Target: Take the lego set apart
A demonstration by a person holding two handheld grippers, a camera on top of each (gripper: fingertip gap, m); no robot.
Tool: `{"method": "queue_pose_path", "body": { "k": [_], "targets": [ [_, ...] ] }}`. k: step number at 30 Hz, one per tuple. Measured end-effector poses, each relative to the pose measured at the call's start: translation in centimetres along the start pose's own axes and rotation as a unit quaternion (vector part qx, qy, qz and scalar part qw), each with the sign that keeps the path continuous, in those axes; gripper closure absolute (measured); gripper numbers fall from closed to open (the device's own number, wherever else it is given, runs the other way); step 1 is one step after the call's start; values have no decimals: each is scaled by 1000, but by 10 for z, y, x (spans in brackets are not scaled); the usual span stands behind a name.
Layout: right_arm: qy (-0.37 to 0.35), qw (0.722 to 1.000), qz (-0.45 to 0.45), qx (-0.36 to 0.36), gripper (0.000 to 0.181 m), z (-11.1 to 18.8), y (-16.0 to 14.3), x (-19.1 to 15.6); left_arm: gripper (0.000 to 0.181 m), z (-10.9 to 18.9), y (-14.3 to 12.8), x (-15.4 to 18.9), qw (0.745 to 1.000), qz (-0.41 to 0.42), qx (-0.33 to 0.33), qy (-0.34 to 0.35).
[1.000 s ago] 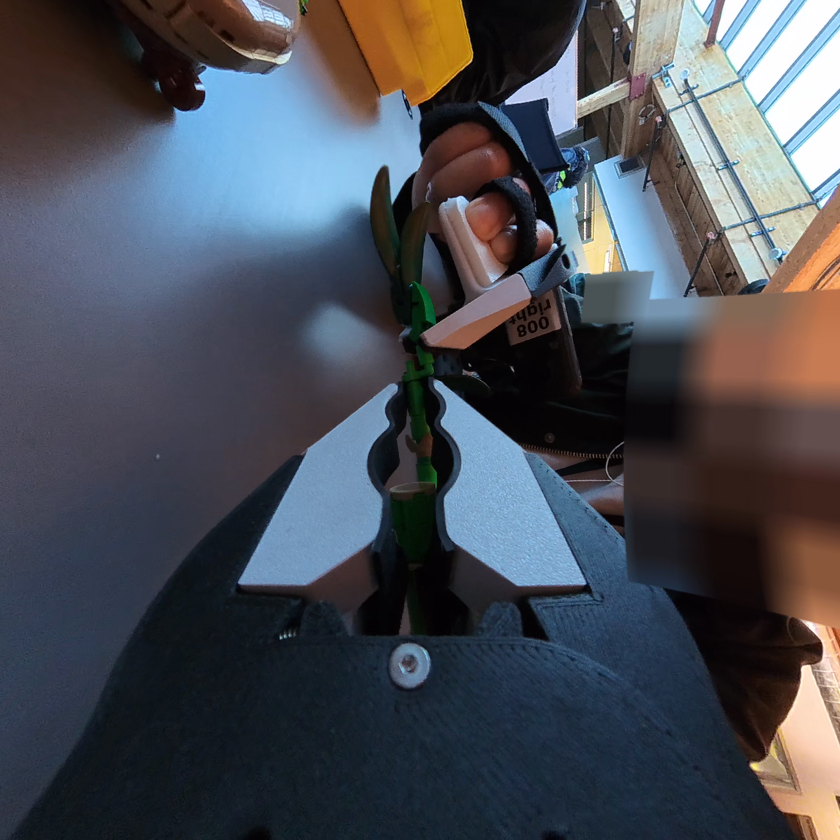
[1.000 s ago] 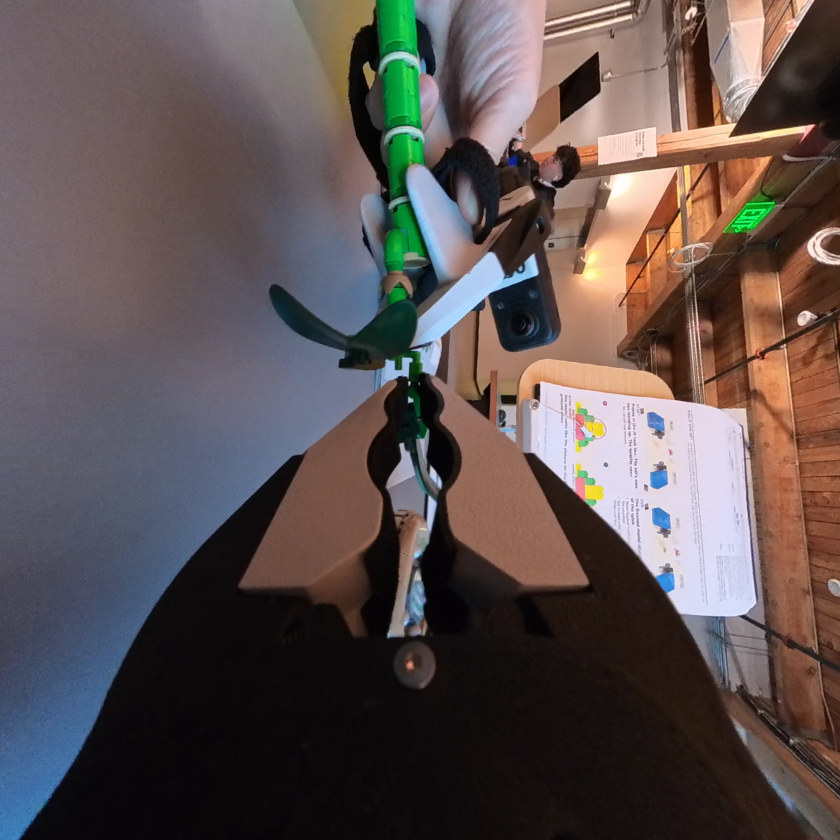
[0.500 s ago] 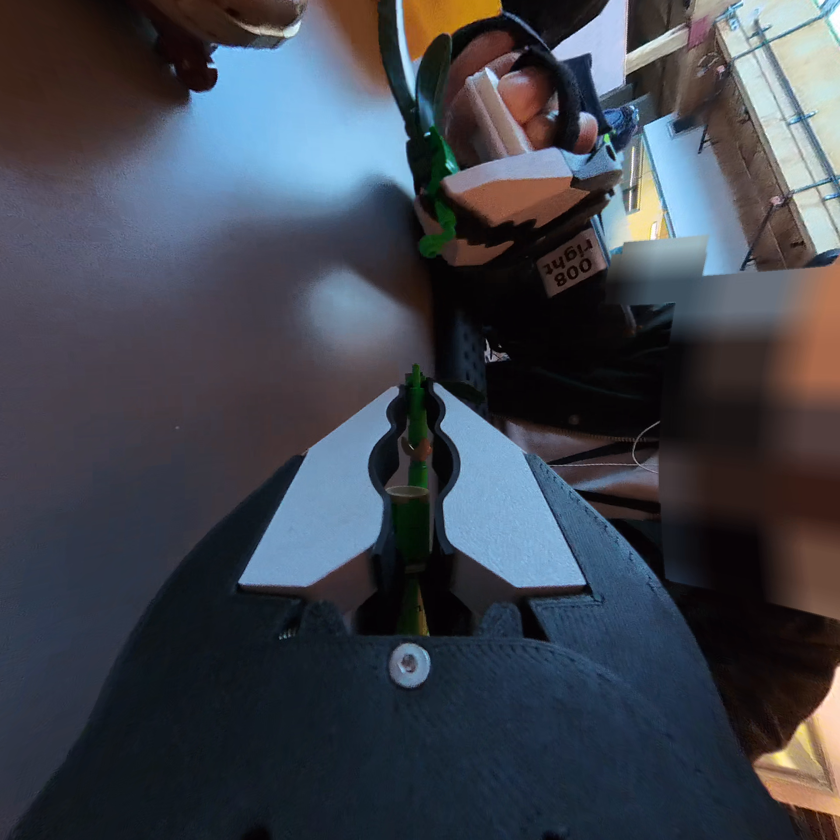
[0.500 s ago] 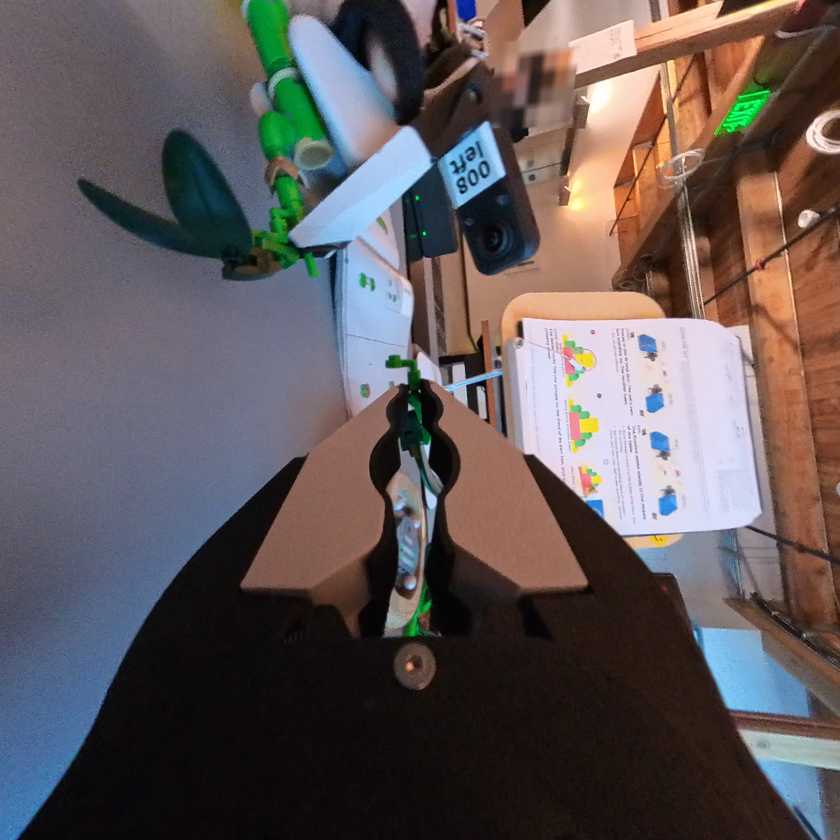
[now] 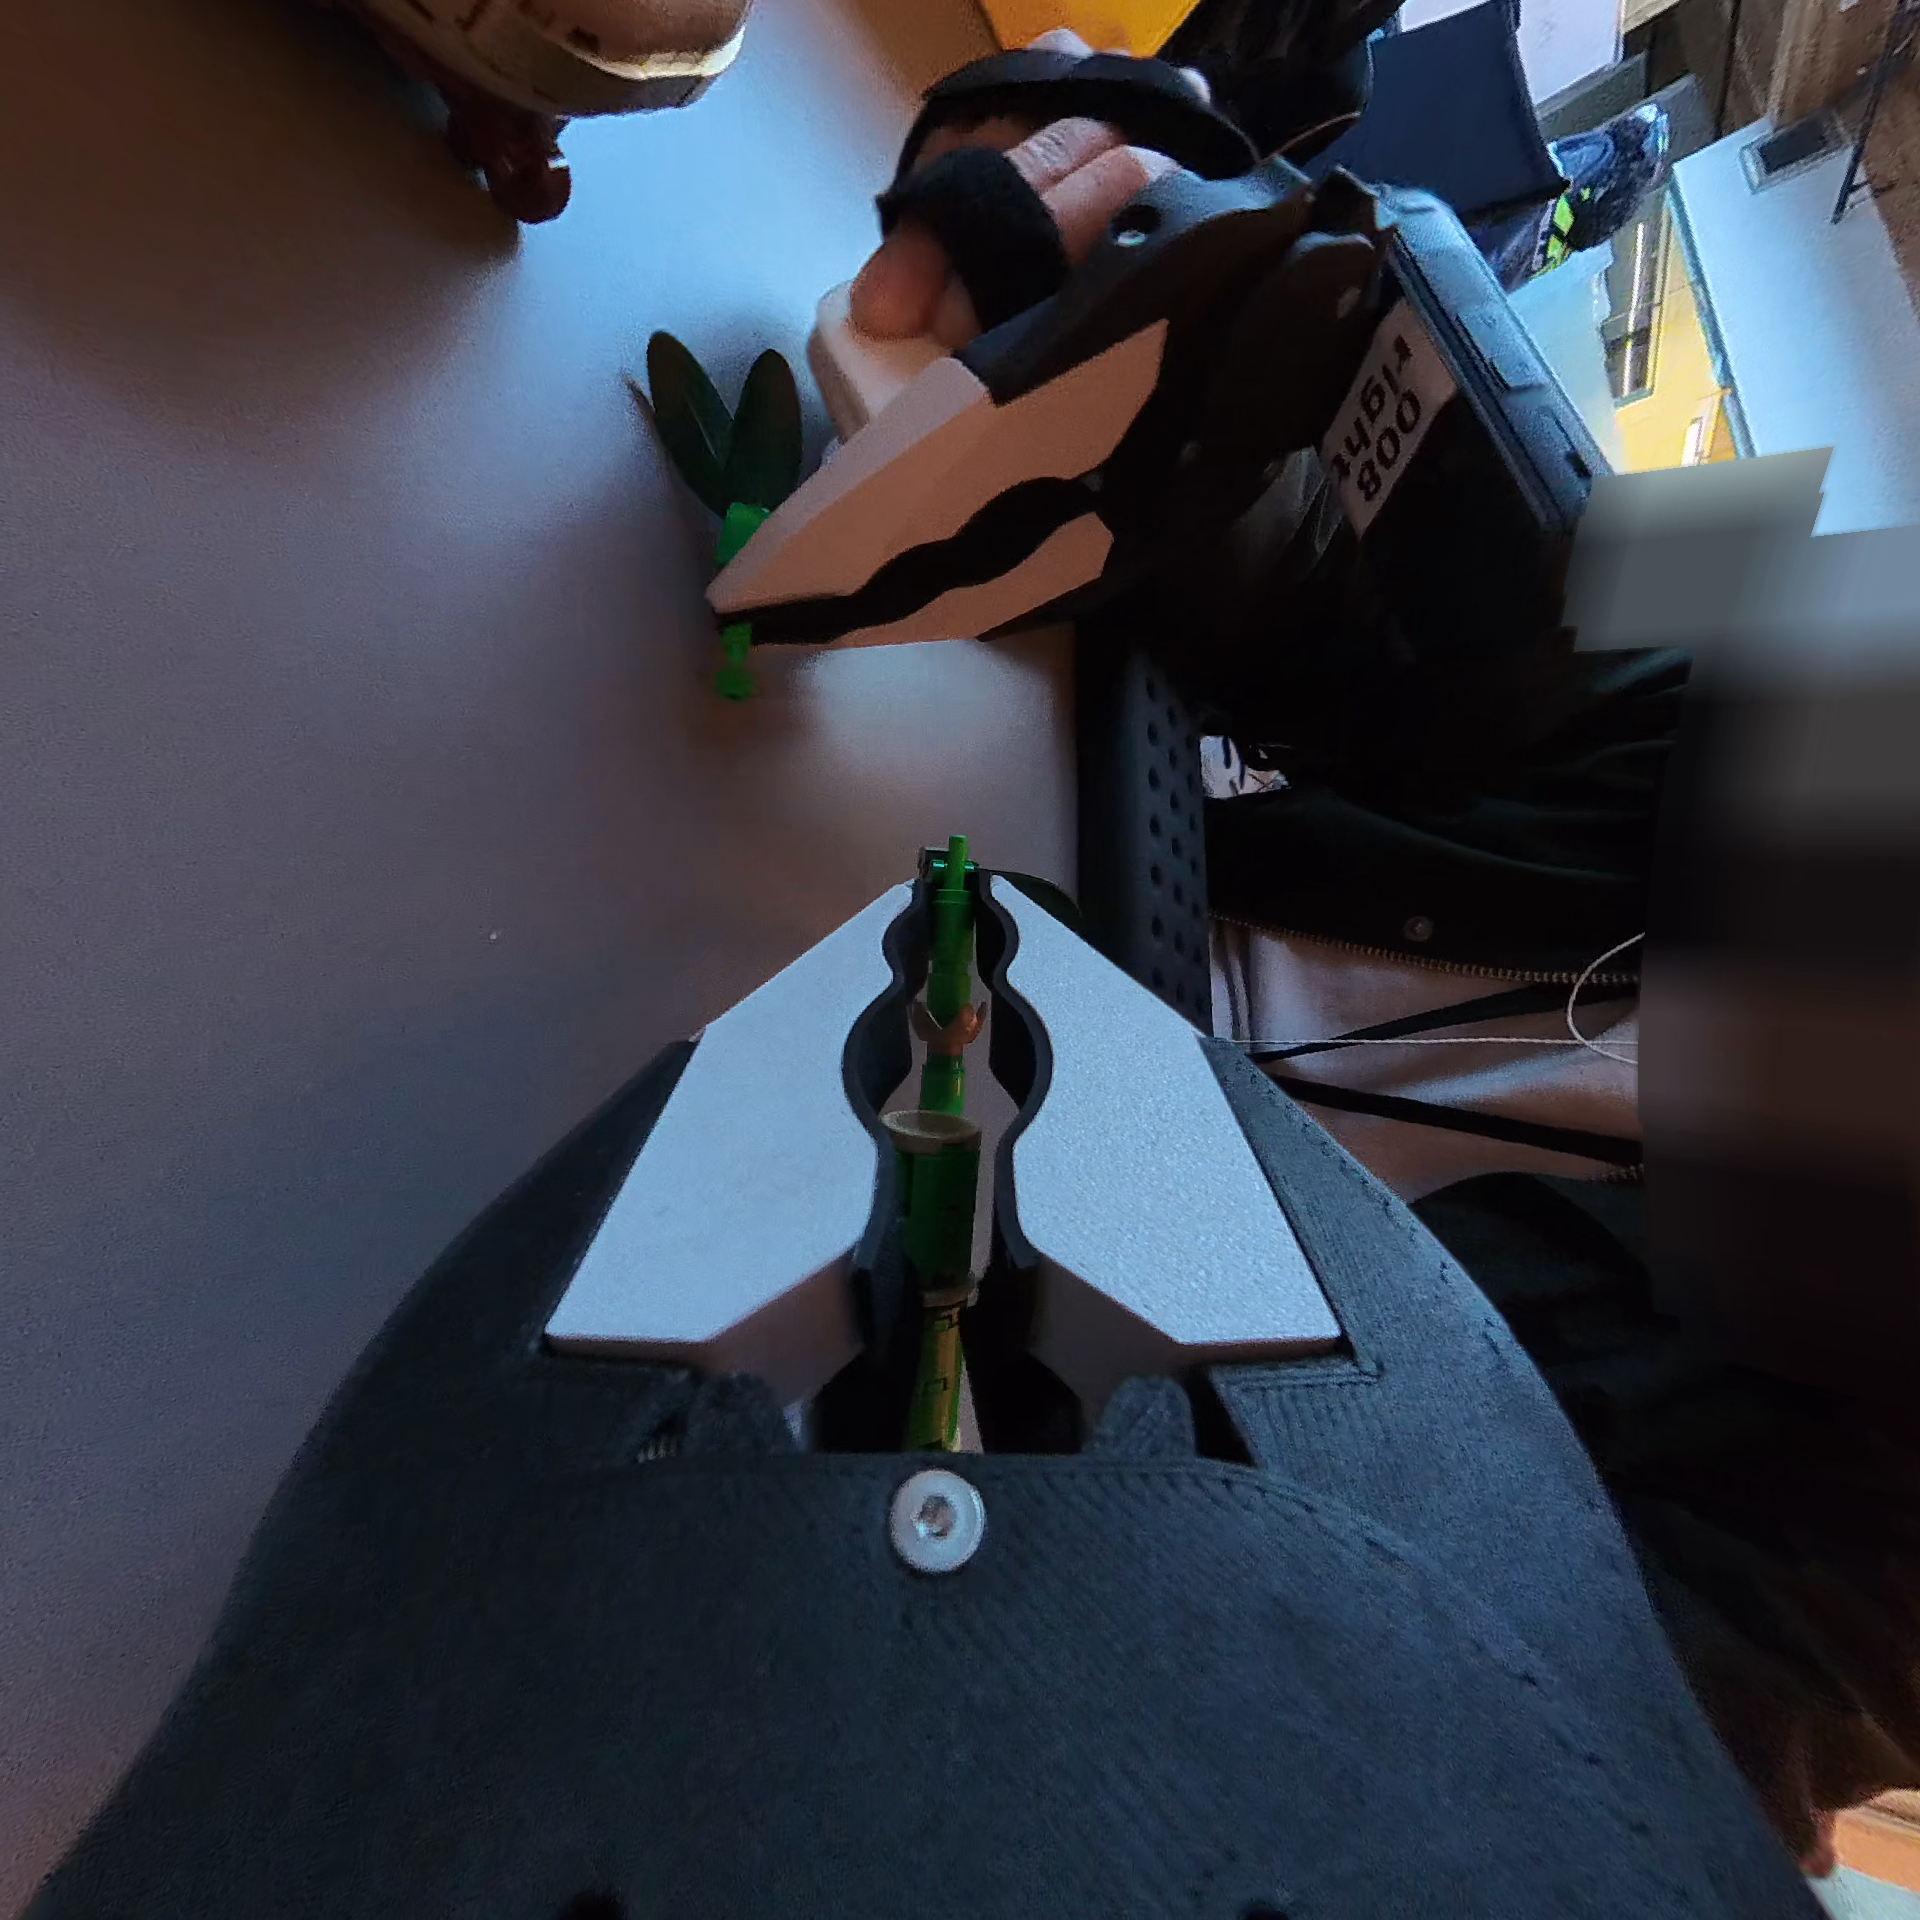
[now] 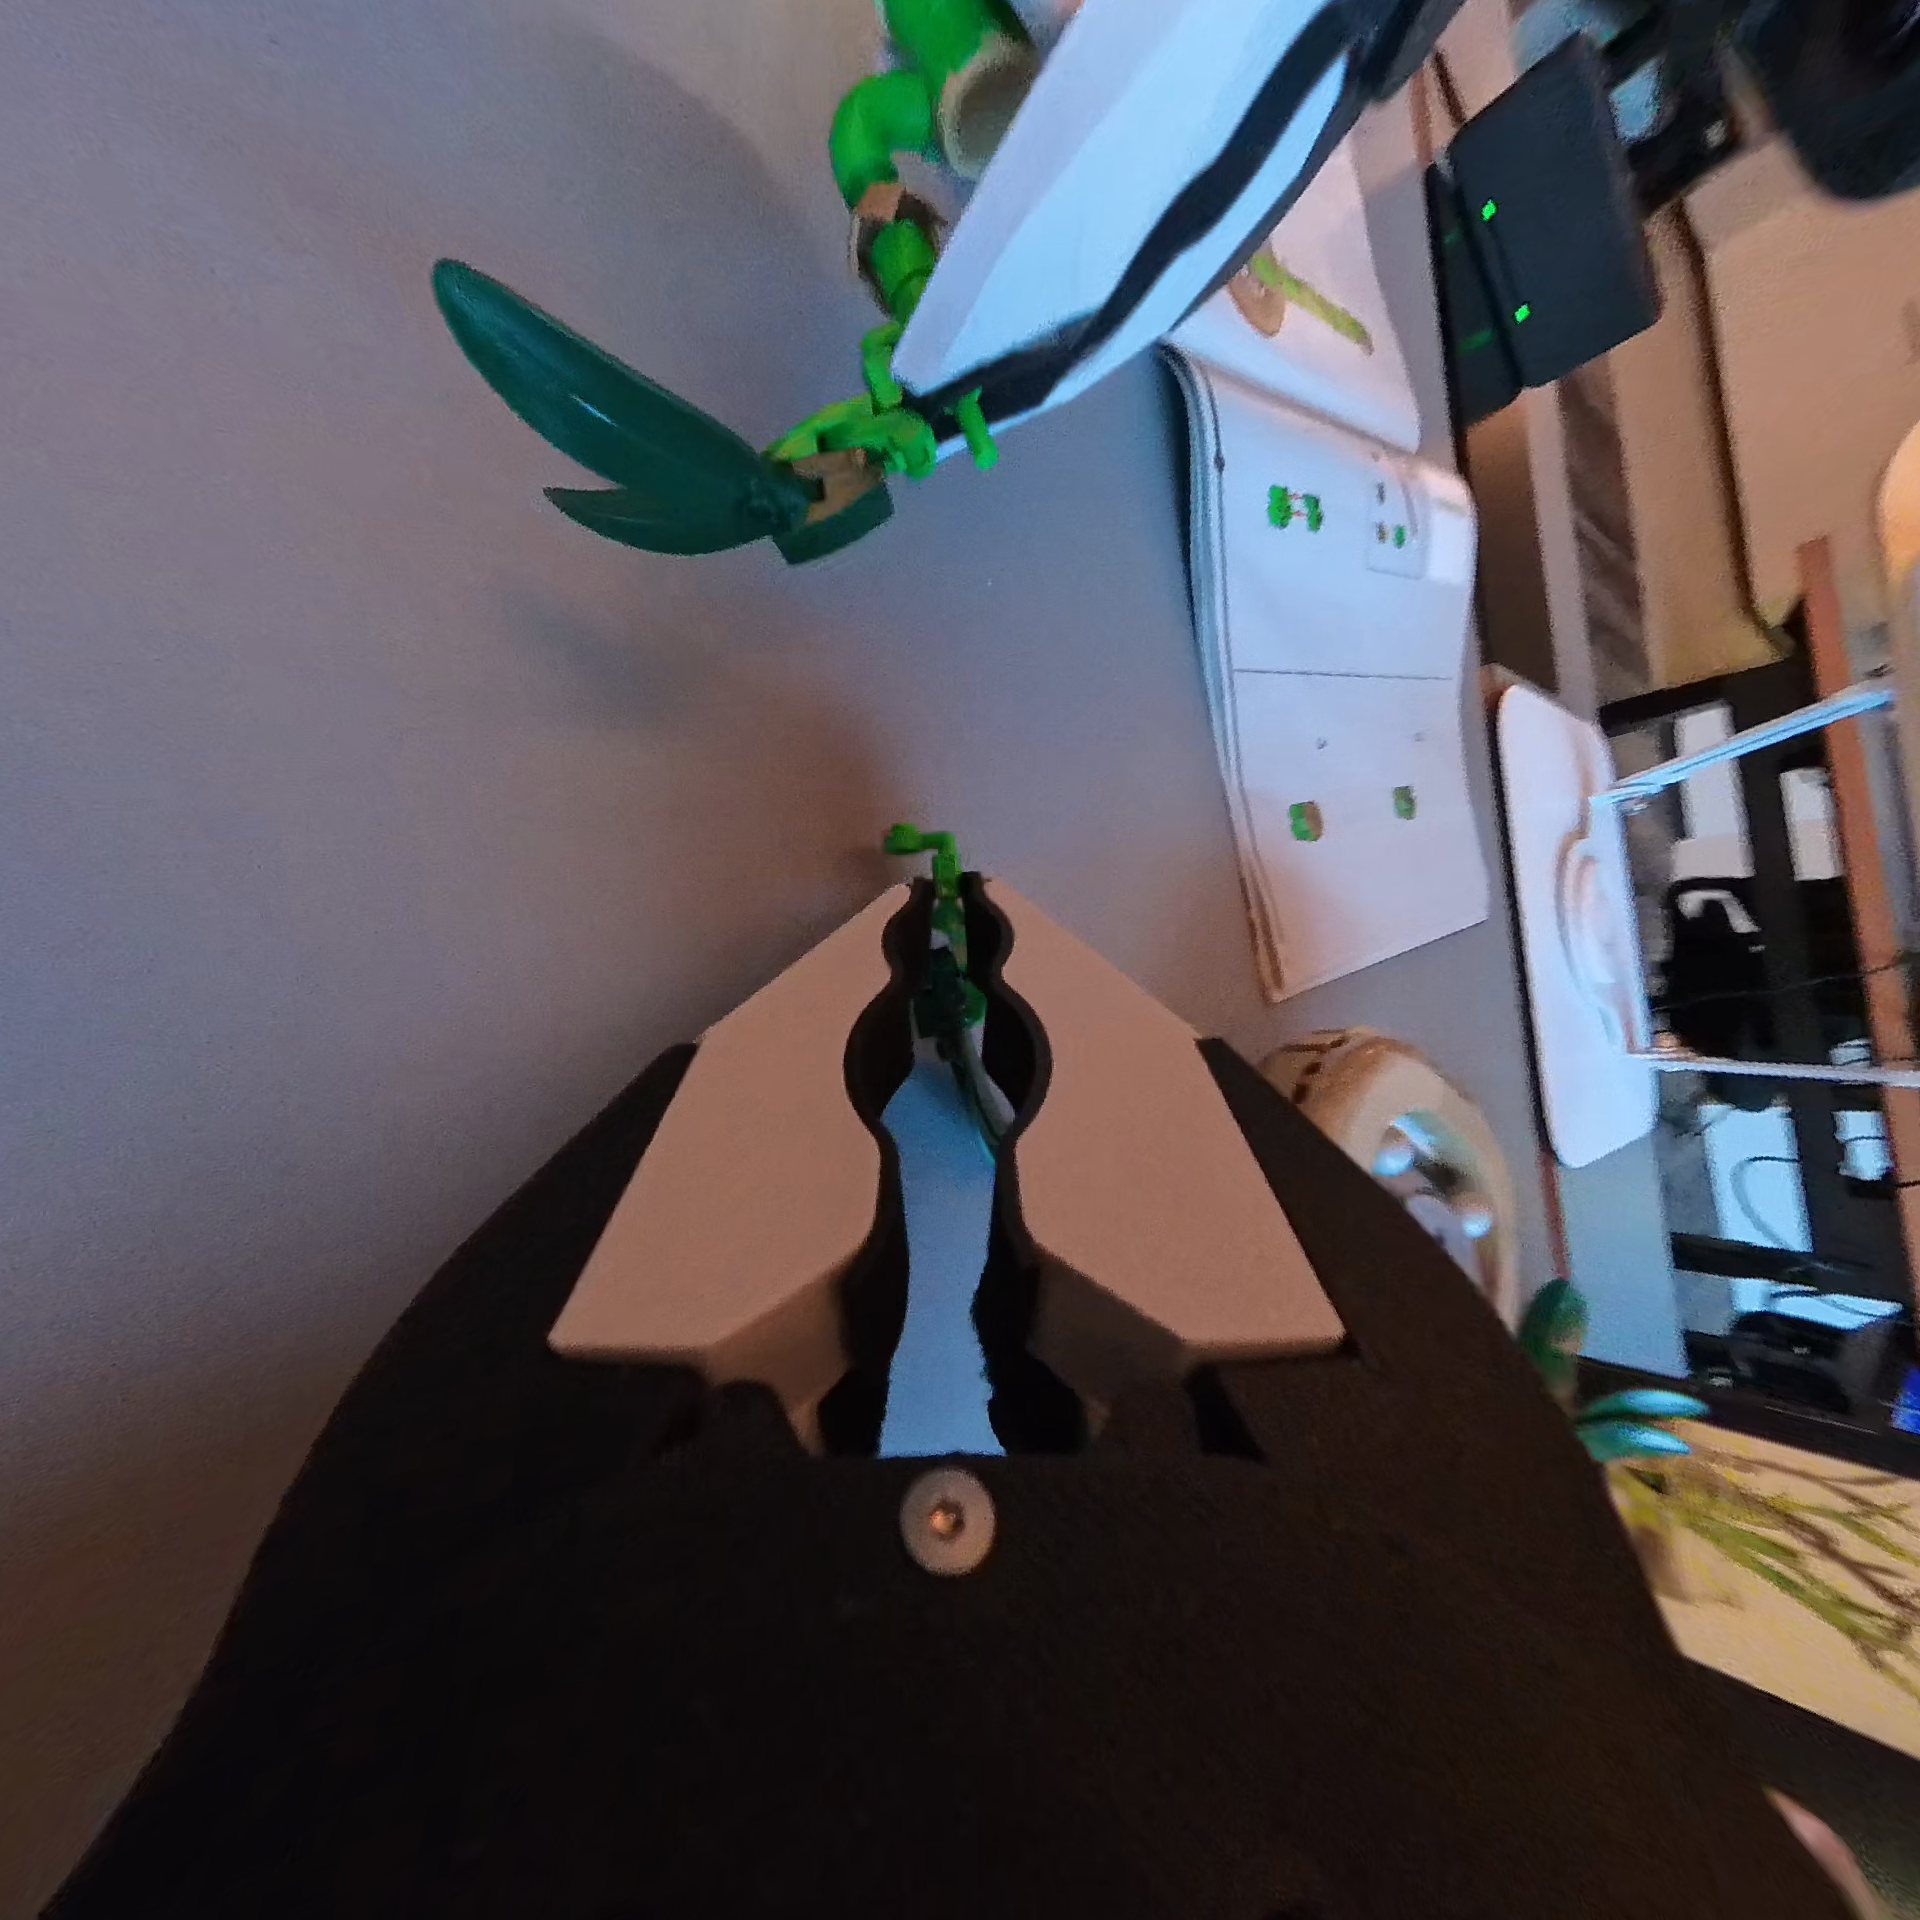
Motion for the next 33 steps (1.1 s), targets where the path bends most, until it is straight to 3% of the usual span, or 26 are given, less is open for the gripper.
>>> {"method": "queue_pose_path", "body": {
  "k": [7,11,13,17,19,25,27,29,33],
  "targets": [
    [36,995,-89,39,161,1,-3,6,175,1,0,4,1000,-11,2,-2],
    [44,975,-177,131,157,13,0,16,175,6,4,3,1000,-3,27,-12],
    [67,943,-261,198,158,19,1,25,175,8,6,5,999,-11,41,-11],
    [161,833,-430,309,156,20,1,35,175,4,7,13,999,-31,42,-8],
    [188,808,-461,315,155,15,0,35,175,-1,7,17,999,-37,31,-6],
    [254,786,-480,294,156,5,4,26,175,-9,9,22,999,-41,28,1],
    [279,779,-481,289,174,3,6,23,175,-10,8,24,999,-40,23,-7],
    [288,776,-480,289,175,4,6,23,173,-10,8,25,999,-42,21,-13],
    [278,771,-495,289,175,5,2,26,156,1,10,22,998,-24,43,-48]
  ]
}}
Point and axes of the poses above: each gripper's, where its closed fingertips meet, z back along the fingers, y out of its top, x = y × z across the jaws, the point moved 9 cm from there along z, back along the fingers, and after that the axes turned 14 degrees about z, right-handed, at the moved point
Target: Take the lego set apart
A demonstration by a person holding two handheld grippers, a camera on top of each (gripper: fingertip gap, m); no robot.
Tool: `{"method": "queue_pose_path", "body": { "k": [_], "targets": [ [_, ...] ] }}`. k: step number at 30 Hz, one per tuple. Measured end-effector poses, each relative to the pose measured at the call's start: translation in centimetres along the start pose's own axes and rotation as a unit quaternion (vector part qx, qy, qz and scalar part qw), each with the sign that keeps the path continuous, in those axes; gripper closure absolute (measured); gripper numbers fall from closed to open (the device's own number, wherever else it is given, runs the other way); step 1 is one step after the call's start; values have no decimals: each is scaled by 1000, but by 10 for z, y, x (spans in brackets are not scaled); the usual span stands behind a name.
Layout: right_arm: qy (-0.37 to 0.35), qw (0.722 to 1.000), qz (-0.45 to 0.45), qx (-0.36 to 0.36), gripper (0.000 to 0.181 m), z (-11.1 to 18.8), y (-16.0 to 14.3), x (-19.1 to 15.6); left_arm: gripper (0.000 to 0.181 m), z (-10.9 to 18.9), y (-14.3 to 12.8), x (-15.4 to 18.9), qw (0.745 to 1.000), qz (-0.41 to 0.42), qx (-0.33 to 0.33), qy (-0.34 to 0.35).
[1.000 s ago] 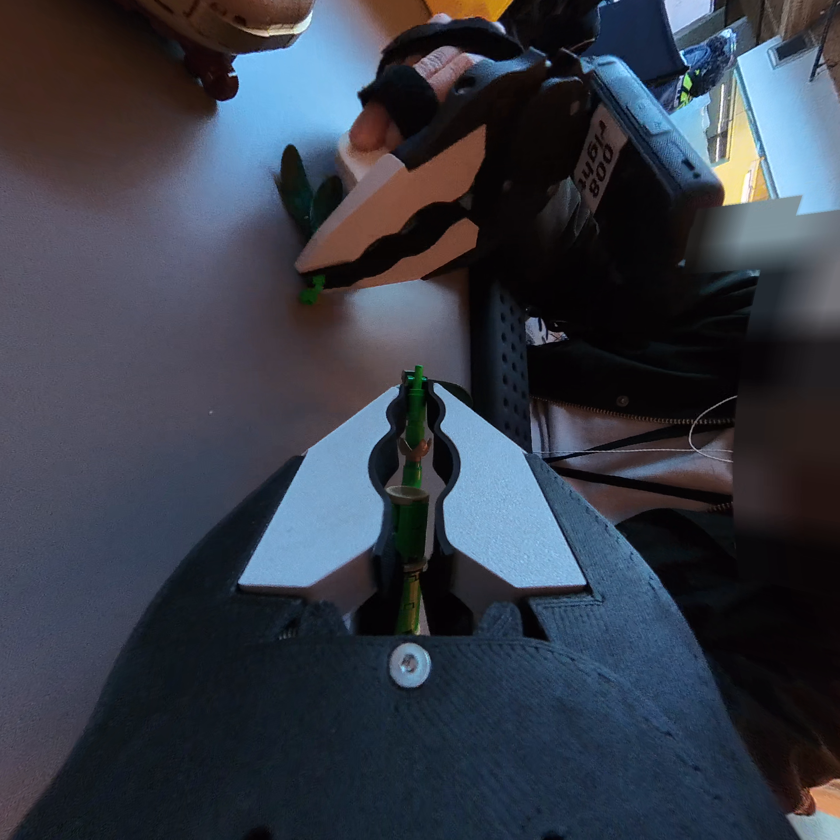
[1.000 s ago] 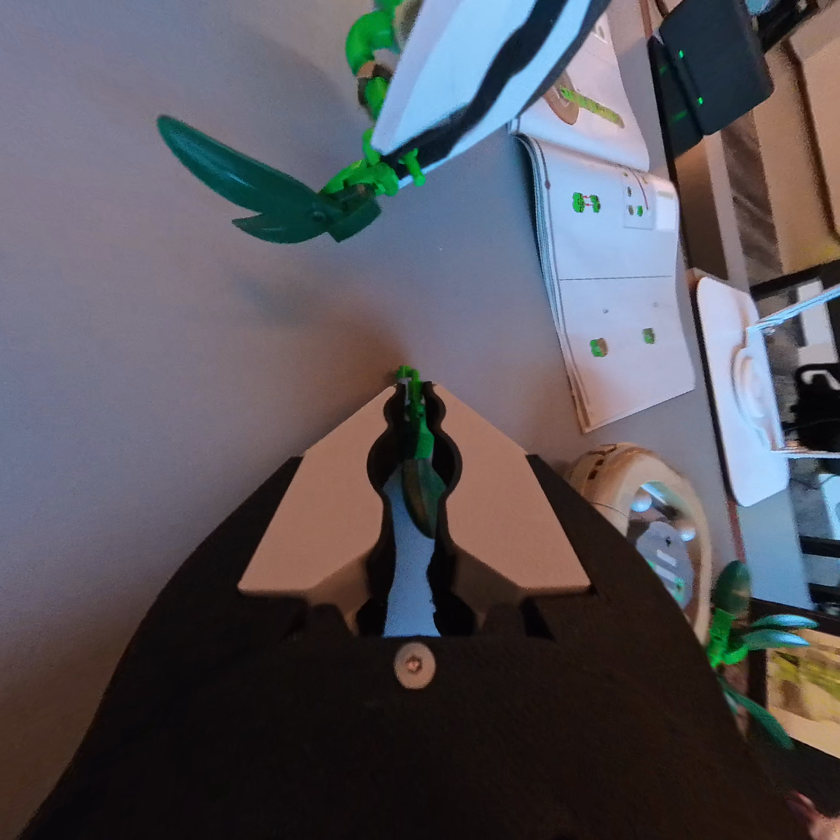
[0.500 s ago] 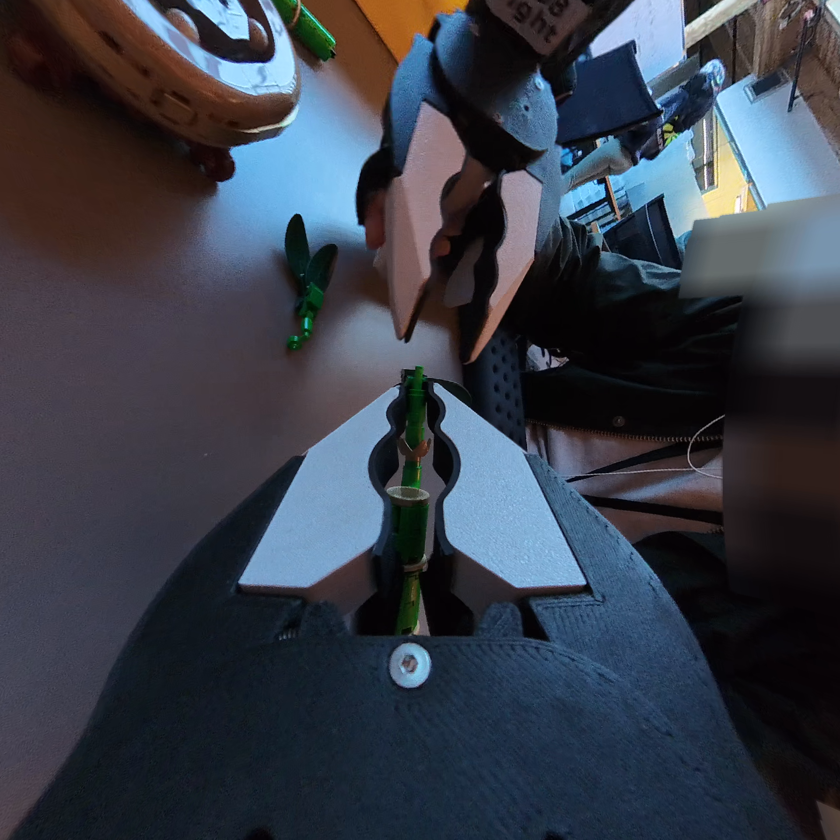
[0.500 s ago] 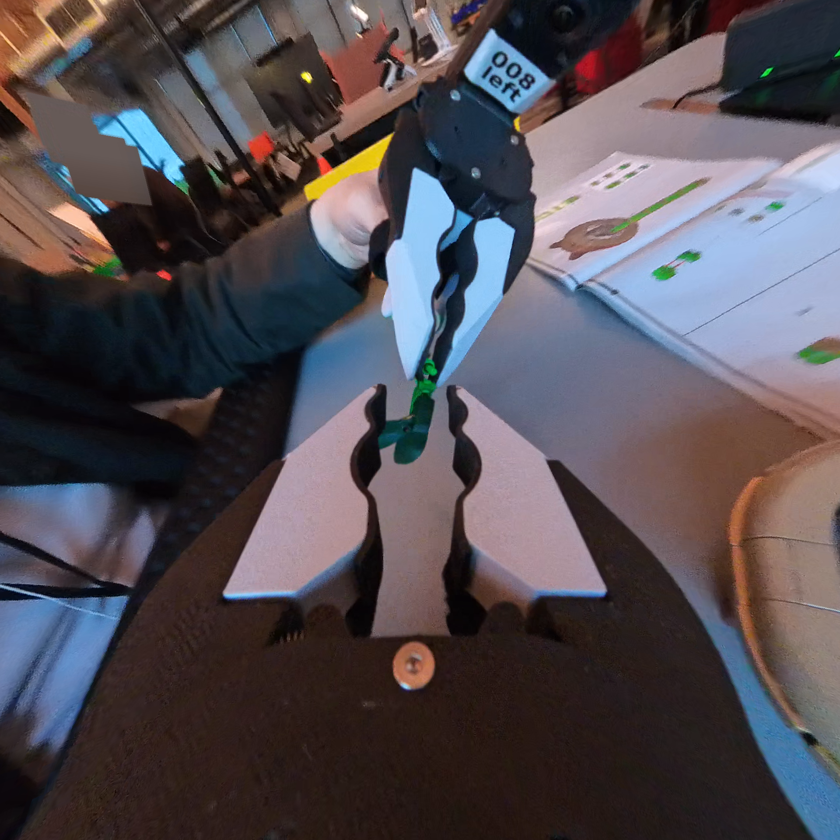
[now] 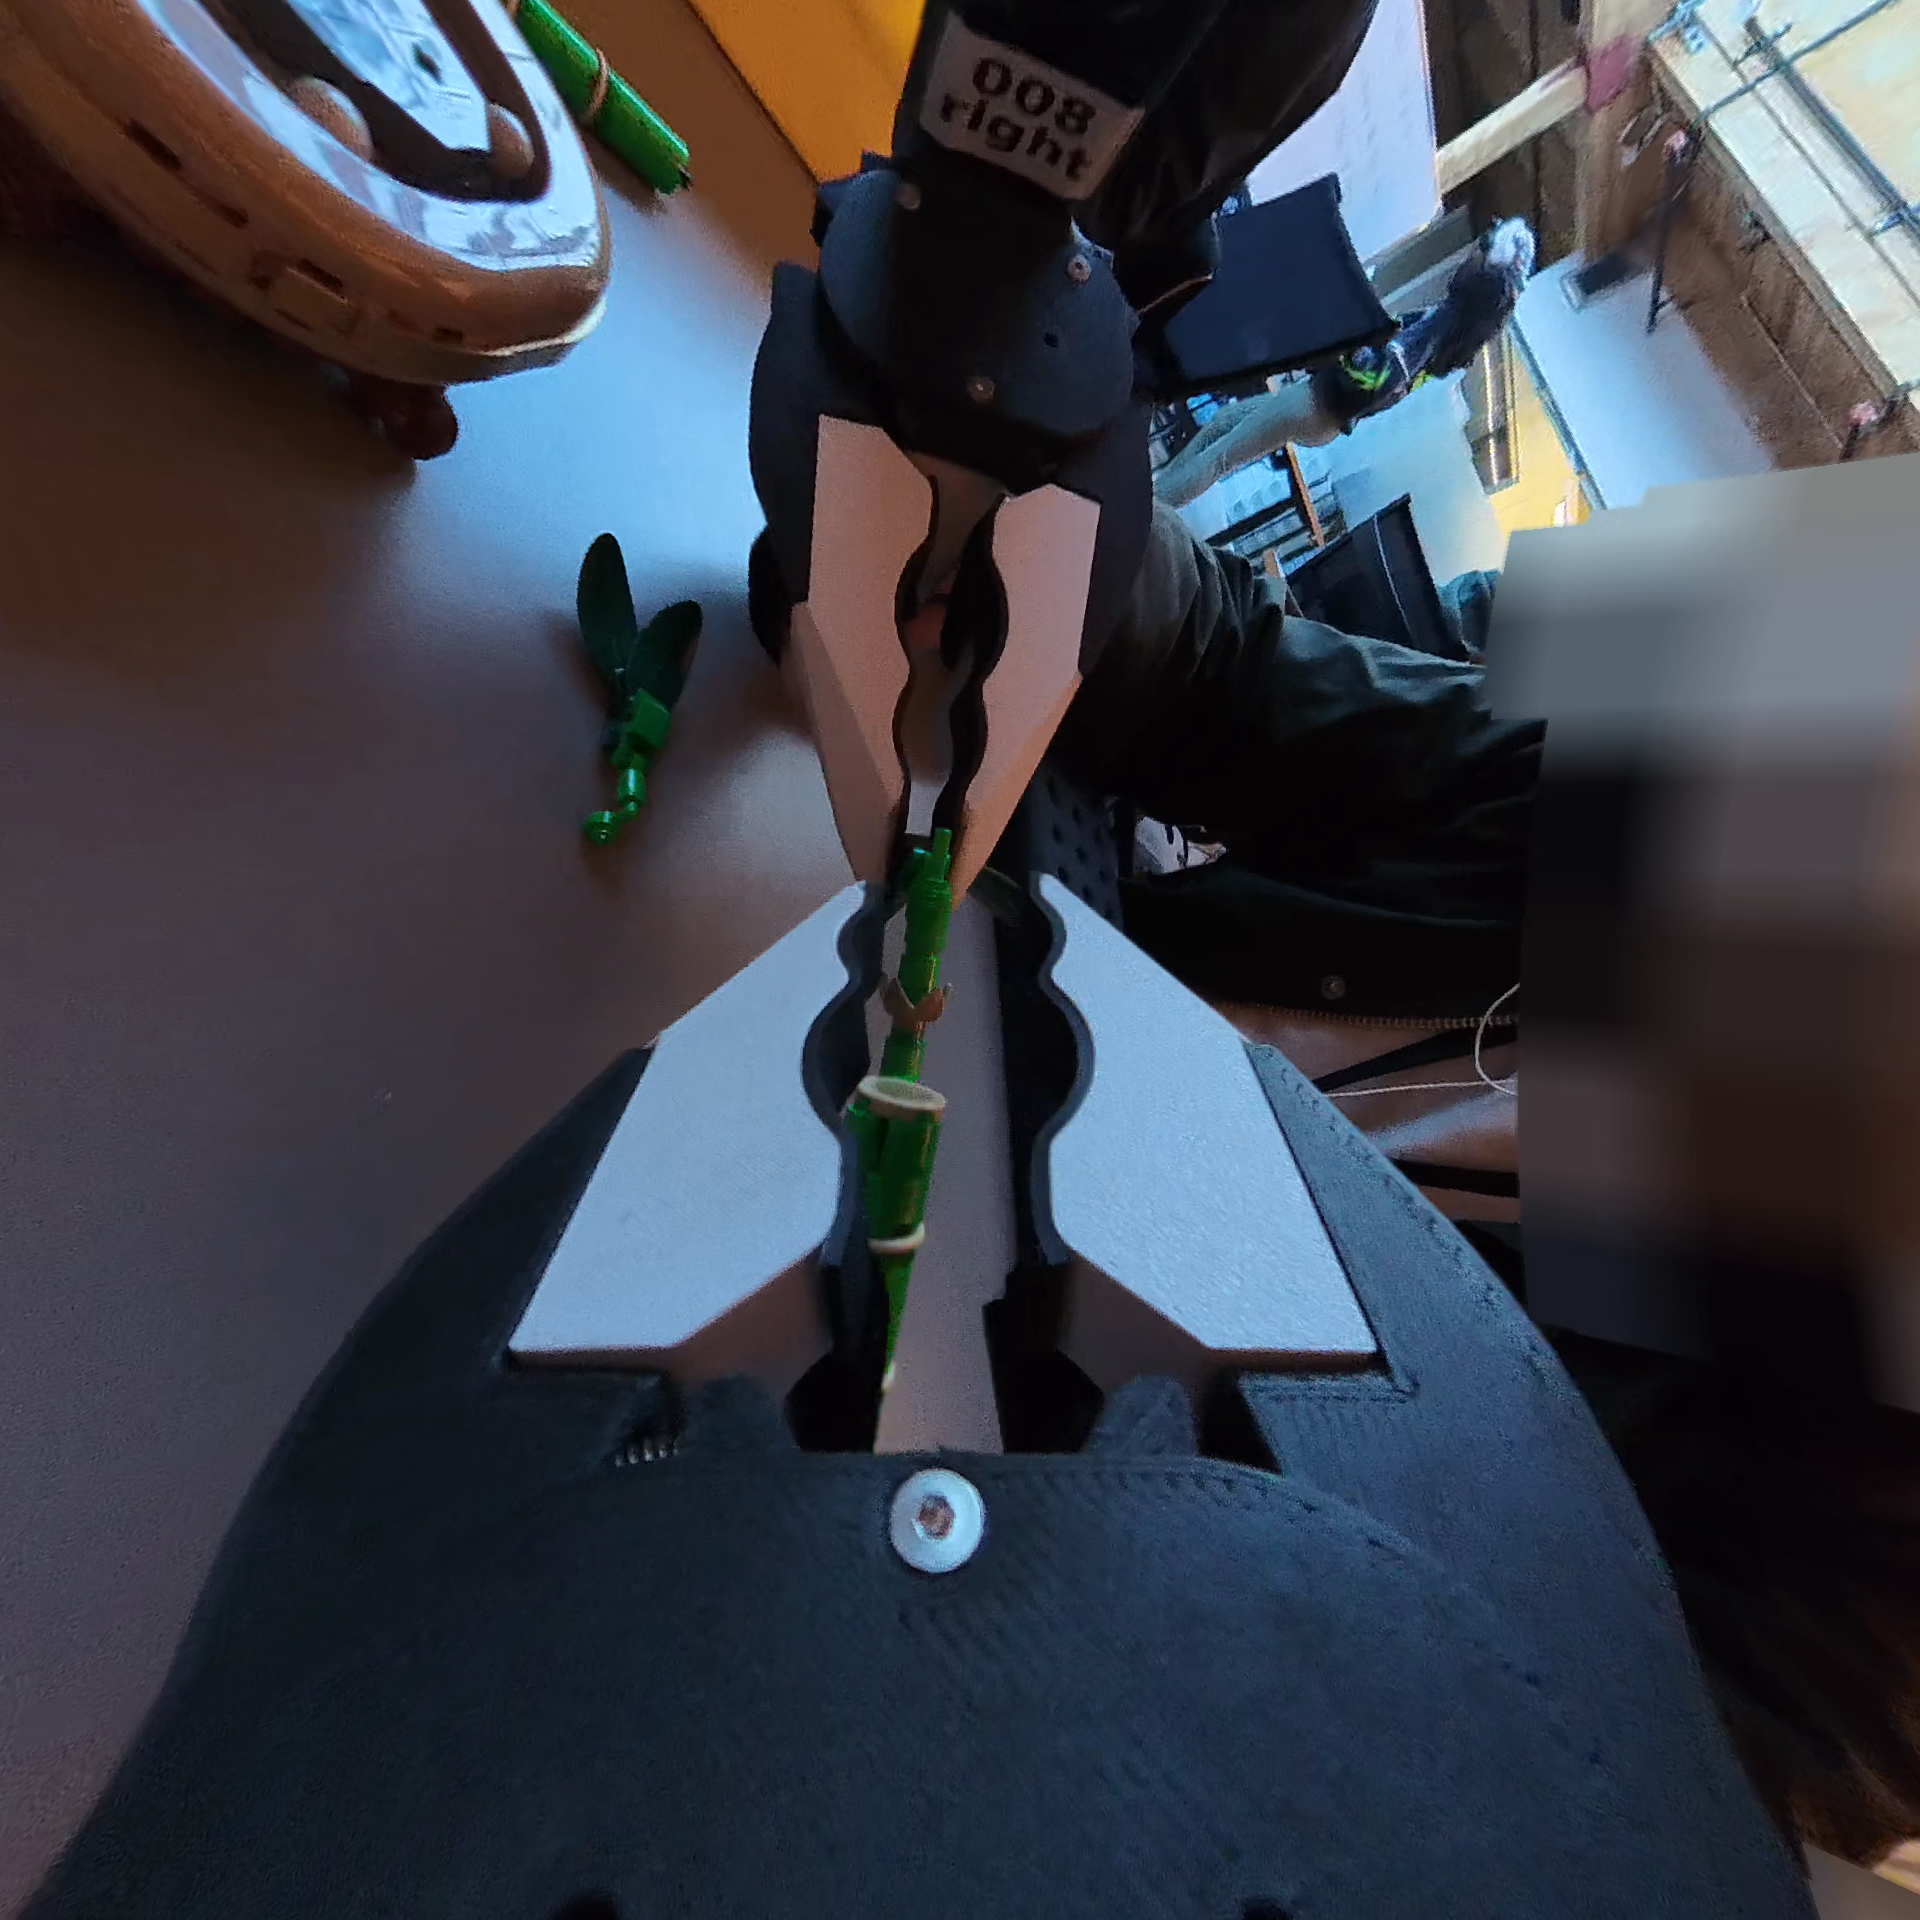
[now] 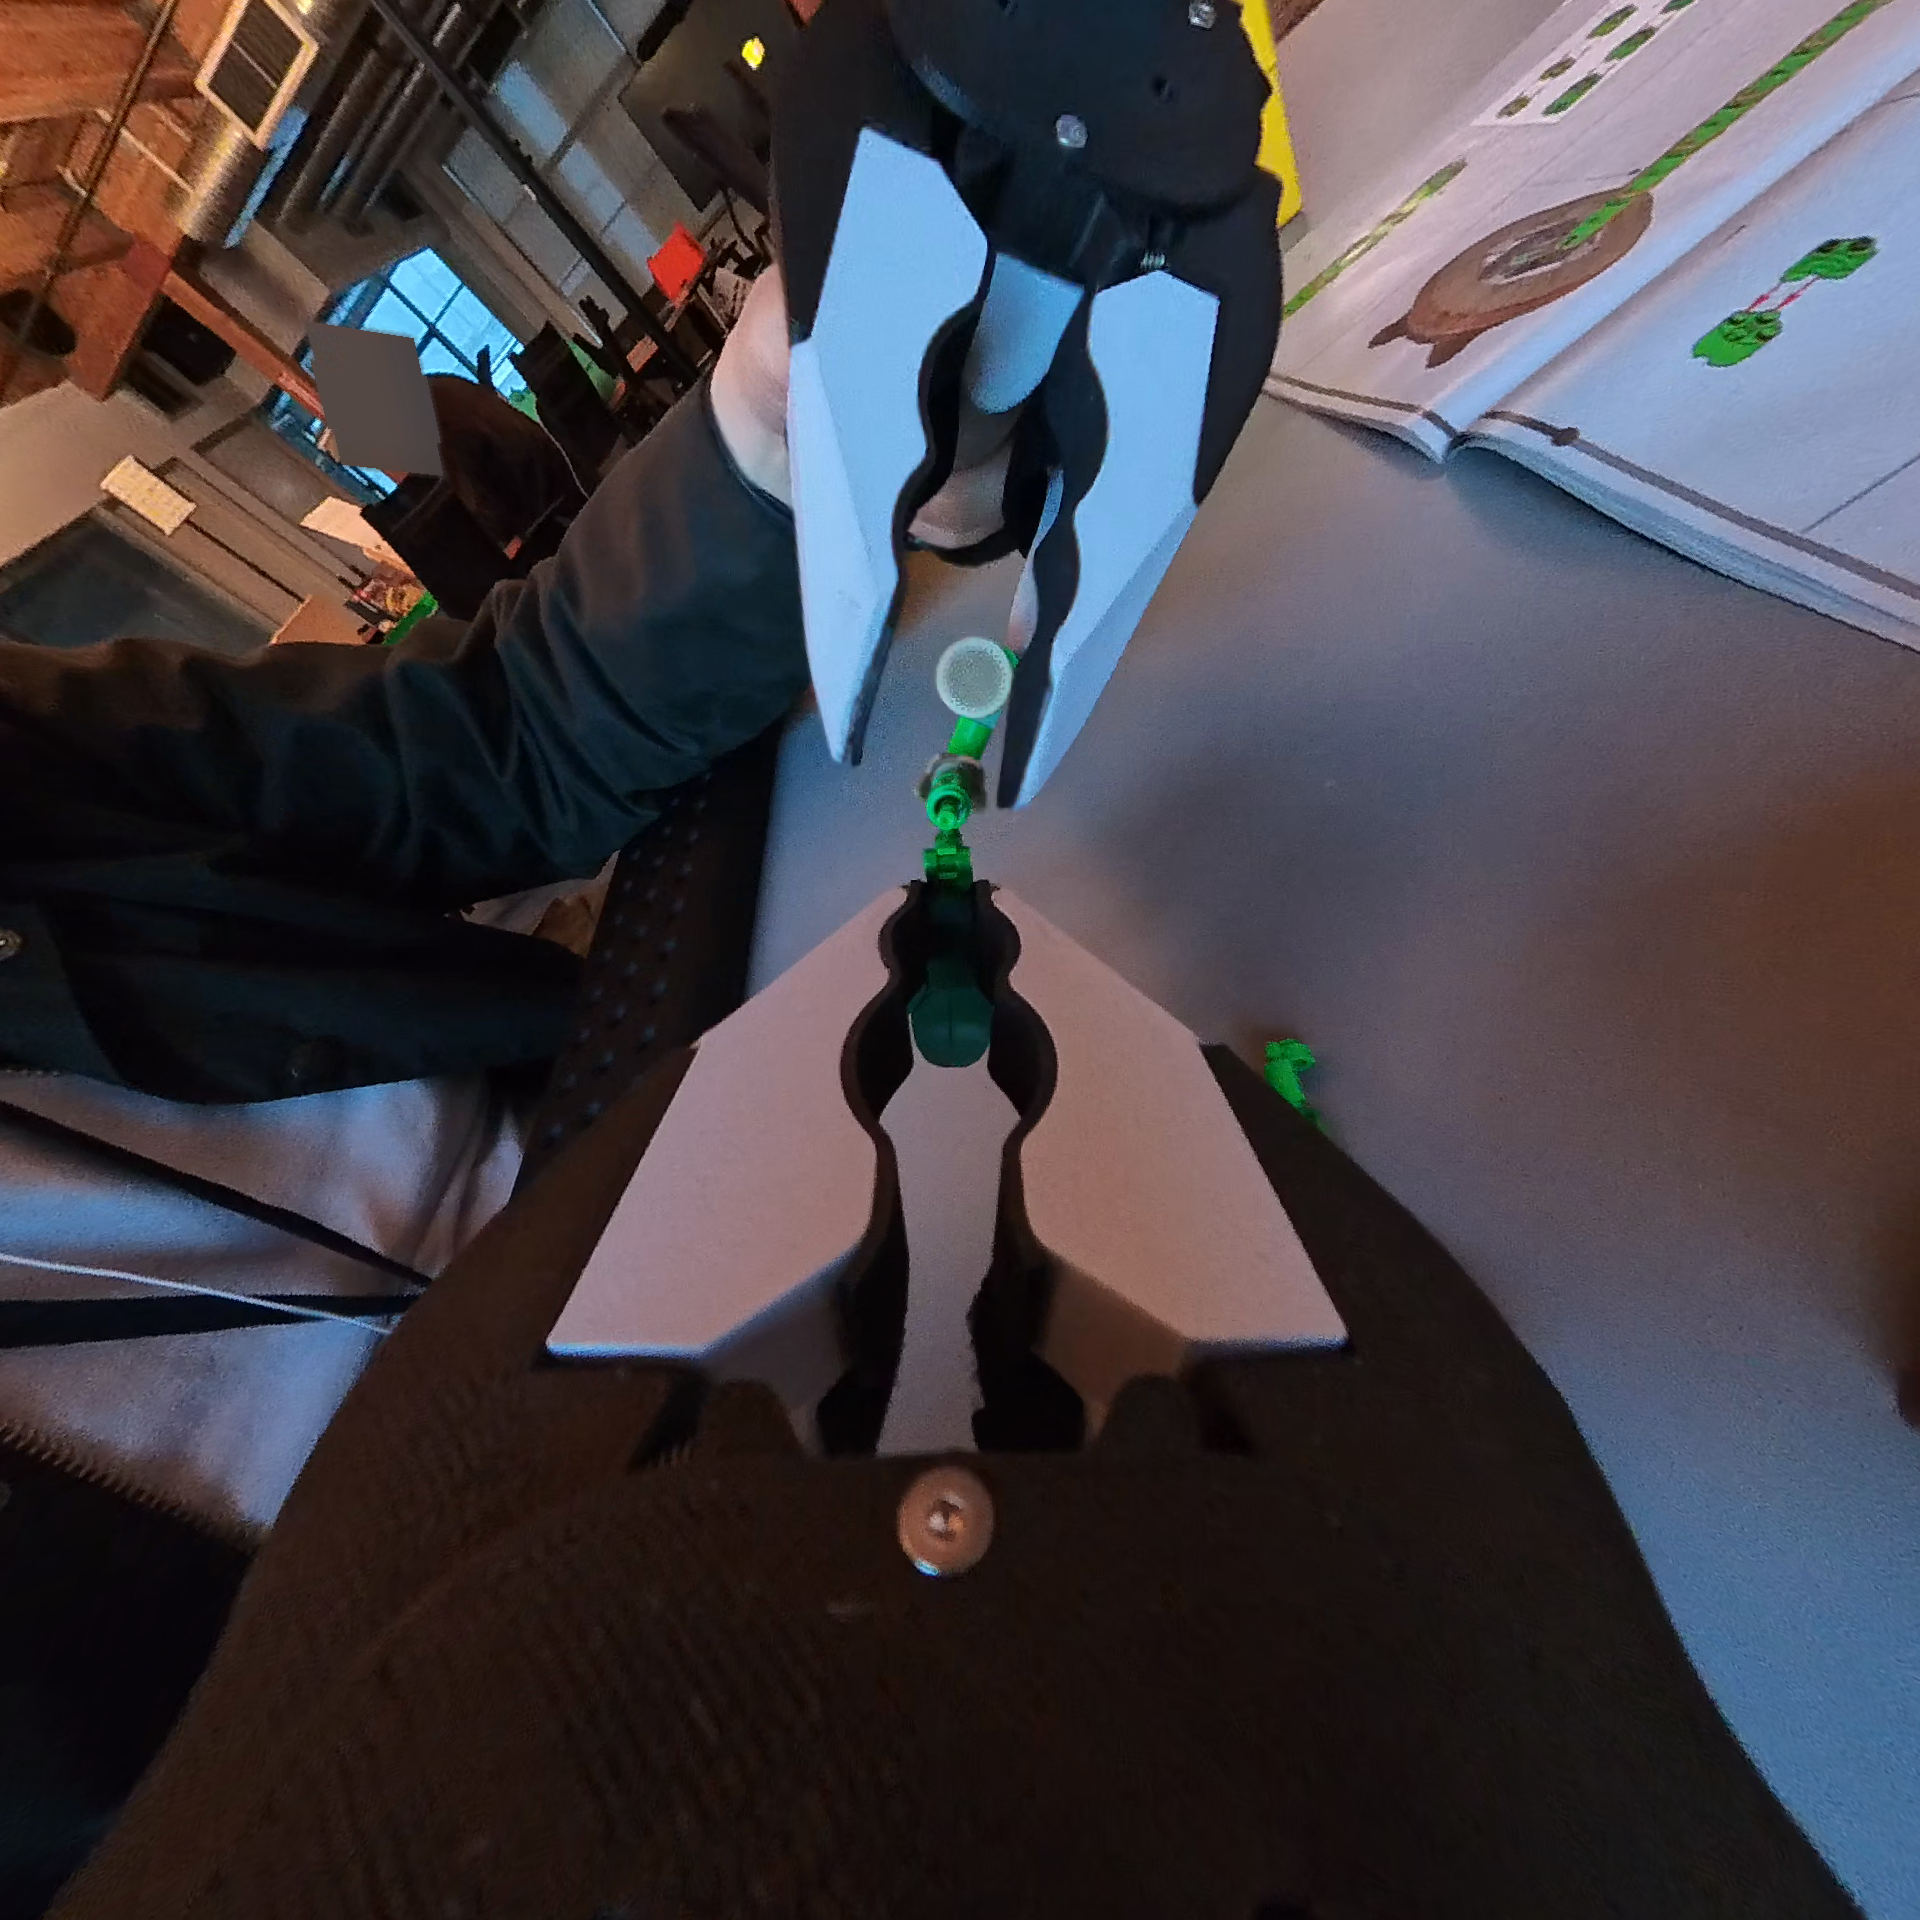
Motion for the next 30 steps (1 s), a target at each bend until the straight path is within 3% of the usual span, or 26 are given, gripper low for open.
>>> {"method": "queue_pose_path", "body": {
  "k": [5,10,30],
  "targets": [
    [-2,1000,-14,5,175,0,-1,3,156,-6,-4,-5,998,-25,-23,44],
    [-2,1000,-10,-4,175,-2,-3,3,170,-15,-7,-6,995,-51,-50,72],
    [41,999,-13,2,174,1,2,-1,173,-16,-8,8,995,-61,-56,61]
  ]
}}
Point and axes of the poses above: each gripper's, where its closed fingertips meet, z back along the fingers, y out of its top, x = y × z across the jaws, the point moved 9 cm from there along z, back along the fingers, and after that the axes turned 14 degrees about z, right-handed, at the moved point
